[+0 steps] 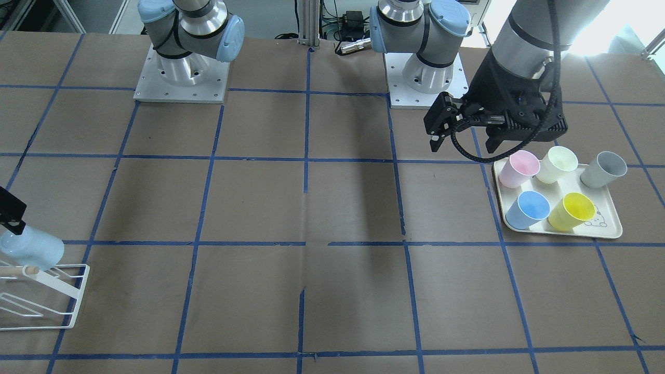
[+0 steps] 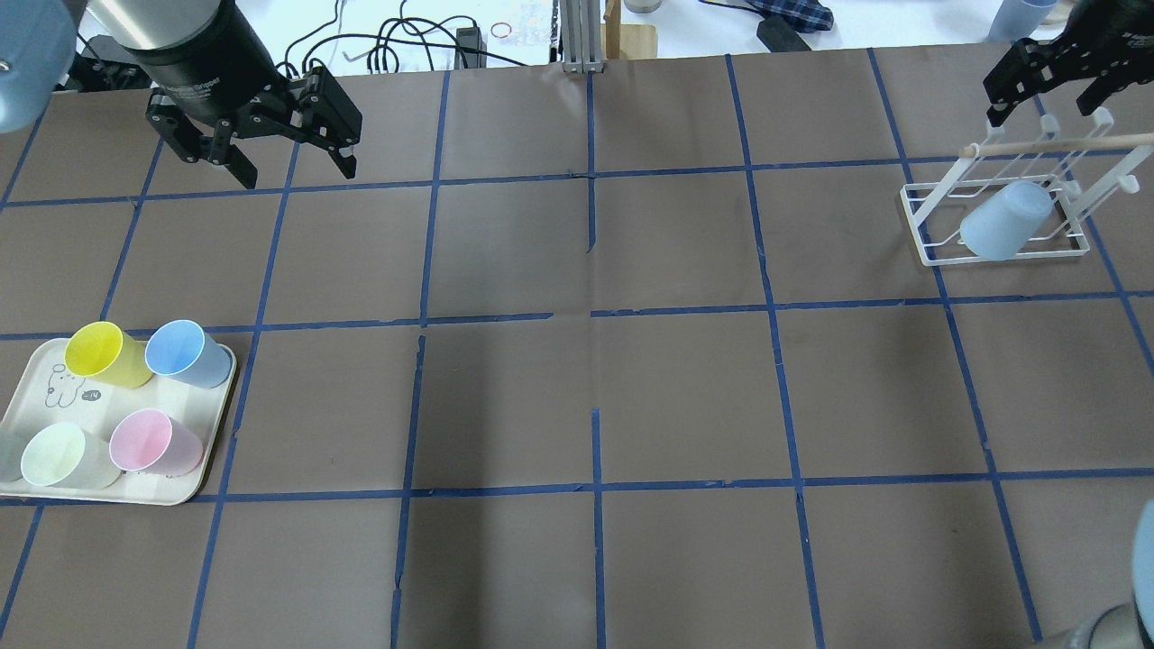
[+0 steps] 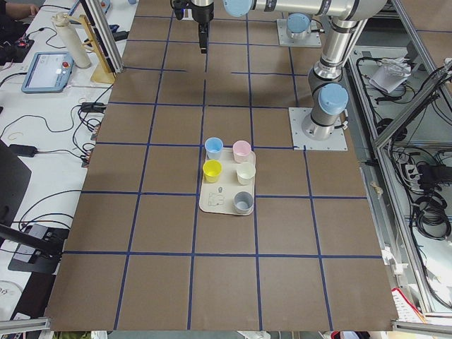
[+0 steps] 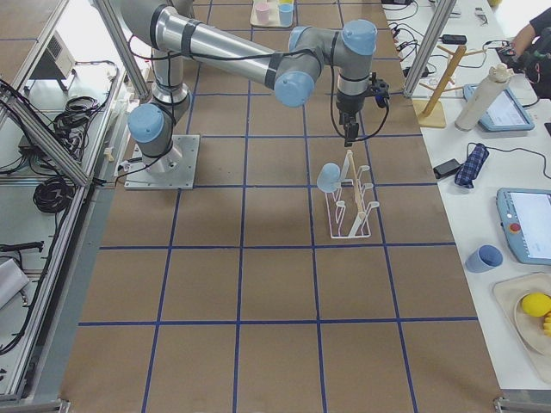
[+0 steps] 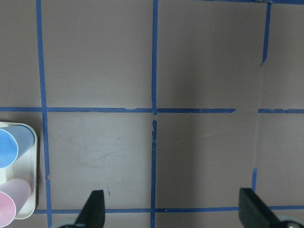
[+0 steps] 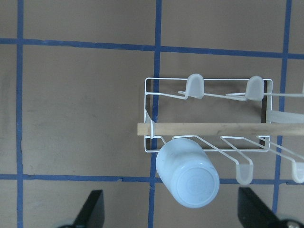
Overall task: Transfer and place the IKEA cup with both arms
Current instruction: 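Lower the right gripper and grasp the light blue cup on the rack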
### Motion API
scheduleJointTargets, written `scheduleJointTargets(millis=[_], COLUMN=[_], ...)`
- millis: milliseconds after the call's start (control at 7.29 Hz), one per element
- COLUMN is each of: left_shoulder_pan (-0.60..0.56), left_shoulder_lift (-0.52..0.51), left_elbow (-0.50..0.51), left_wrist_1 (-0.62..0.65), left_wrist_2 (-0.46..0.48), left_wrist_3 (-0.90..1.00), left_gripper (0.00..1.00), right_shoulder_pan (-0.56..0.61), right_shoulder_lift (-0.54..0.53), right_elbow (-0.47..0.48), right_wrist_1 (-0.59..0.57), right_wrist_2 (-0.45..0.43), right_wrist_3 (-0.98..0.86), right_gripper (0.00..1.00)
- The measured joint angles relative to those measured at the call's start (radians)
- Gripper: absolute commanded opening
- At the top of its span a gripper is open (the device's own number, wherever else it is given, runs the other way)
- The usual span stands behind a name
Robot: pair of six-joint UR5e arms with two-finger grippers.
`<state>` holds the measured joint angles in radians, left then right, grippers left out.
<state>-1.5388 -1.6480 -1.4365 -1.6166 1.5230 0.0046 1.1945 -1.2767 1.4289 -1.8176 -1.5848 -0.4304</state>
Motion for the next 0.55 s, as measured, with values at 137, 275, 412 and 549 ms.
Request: scheduleJointTargets(millis=[137,275,412,549], left_shoulder_pan=[-0.001,-0.001,-0.002,-0.003], left_shoulder_lift=[0.000,0.000,0.001,0.004], left_elbow=[-0.001,0.000,0.000,-0.002], left_wrist_1=[0.000,0.000,0.000,0.000], left_wrist_2=[0.000,0.001,0.003,0.003], left_wrist_3=[0.000,-0.002,-0.004,-0.006], left_gripper=[1.00,1.00,1.00,1.00], right_shoulder_pan=[-0.020,-0.043,-0.062,-0.070], right_shoulder_lift=[0.013,0.018,0.020,0.021], right_elbow=[0.012,0.033,0.058,0.084], right_wrist_1=[-0.005,-0.010,-0.021,-0.041], right_wrist_2=[0.002,0.005,0.008,0.010], right_wrist_3=[-0.022,-0.047,-0.062,-0.070], right_gripper=[1.00,1.00,1.00,1.00])
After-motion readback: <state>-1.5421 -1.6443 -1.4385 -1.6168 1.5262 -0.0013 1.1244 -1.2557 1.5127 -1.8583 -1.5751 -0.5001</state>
